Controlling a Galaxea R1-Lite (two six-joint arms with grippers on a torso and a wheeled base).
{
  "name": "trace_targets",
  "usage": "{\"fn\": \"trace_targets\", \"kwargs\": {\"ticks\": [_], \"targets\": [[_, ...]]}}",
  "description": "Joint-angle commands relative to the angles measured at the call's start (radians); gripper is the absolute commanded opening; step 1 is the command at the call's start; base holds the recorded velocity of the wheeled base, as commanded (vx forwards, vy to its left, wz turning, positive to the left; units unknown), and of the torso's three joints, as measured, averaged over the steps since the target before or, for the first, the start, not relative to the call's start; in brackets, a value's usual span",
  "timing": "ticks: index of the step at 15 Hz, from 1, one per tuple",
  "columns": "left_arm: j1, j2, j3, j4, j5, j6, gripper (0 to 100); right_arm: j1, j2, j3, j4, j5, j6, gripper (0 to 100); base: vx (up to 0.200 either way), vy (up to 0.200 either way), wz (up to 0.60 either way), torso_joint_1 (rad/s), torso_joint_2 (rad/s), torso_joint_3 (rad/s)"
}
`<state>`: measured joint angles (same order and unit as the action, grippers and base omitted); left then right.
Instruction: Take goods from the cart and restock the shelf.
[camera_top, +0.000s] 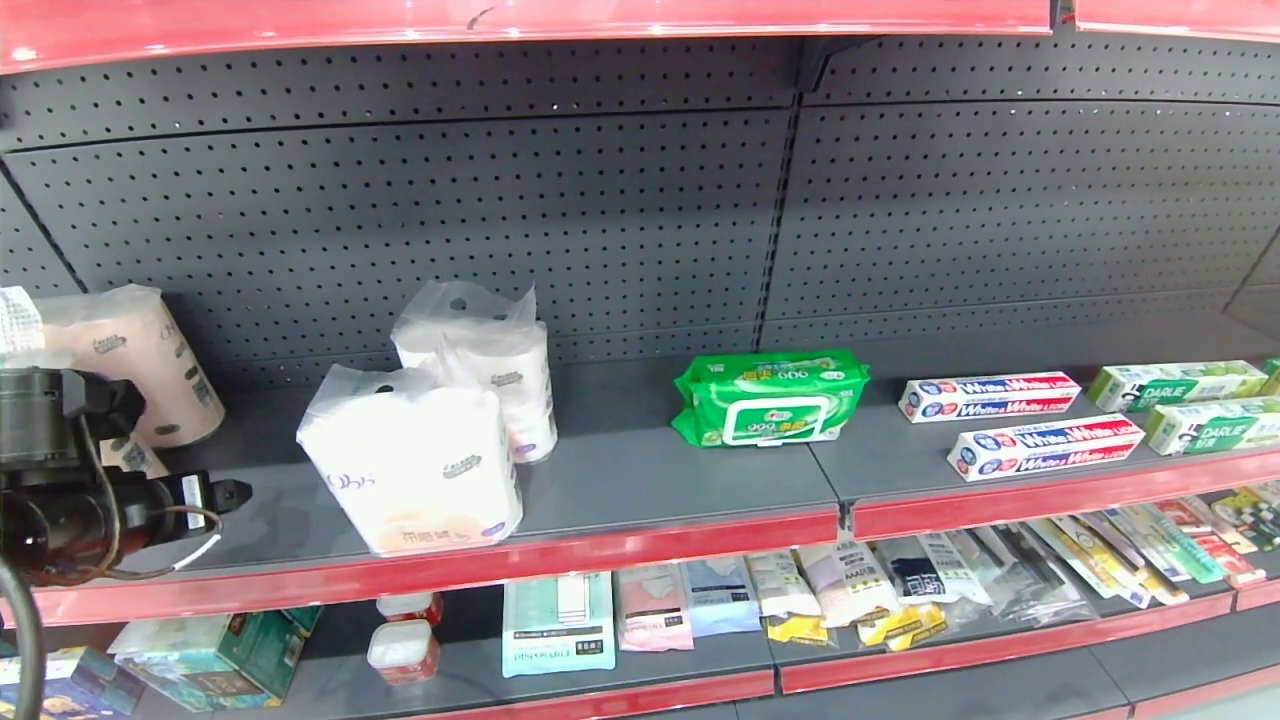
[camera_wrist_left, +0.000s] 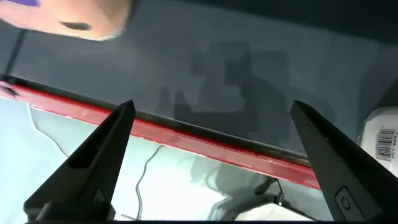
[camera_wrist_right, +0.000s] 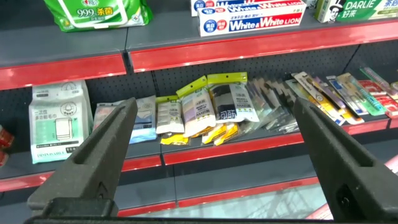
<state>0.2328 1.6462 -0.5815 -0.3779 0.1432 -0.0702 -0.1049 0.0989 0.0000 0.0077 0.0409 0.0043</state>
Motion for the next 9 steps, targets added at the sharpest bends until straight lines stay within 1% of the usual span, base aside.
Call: {"fn": "trace_targets", "kwargs": {"ticks": [1,3,6,8,9], "targets": [[-0.039,0.081,-0.028,-0.003,0.001,-0.014,100,0.001,0.002,0.0,0.0,0.001,0.0,100,0.0,0.0,0.0,0.0,0.0,0.0],[-0.069,0.113,-0.058,-0.003,0.001,-0.022,100,0.001,0.002,0.0,0.0,0.001,0.0,100,0.0,0.0,0.0,0.0,0.0,0.0],[-0.078,0.141,-0.084,-0.004,0.001,-0.022,100,0.001,0.002,0.0,0.0,0.001,0.0,100,0.0,0.0,0.0,0.0,0.0,0.0],[-0.087,0.152,-0.086,-0.004,0.001,-0.023,100,0.001,0.002,0.0,0.0,0.001,0.0,100,0.0,0.0,0.0,0.0,0.0,0.0],[-0.099,0.155,-0.084,-0.004,0.001,-0.037,100,0.001,0.002,0.0,0.0,0.001,0.0,100,0.0,0.0,0.0,0.0,0.0,0.0]]}}
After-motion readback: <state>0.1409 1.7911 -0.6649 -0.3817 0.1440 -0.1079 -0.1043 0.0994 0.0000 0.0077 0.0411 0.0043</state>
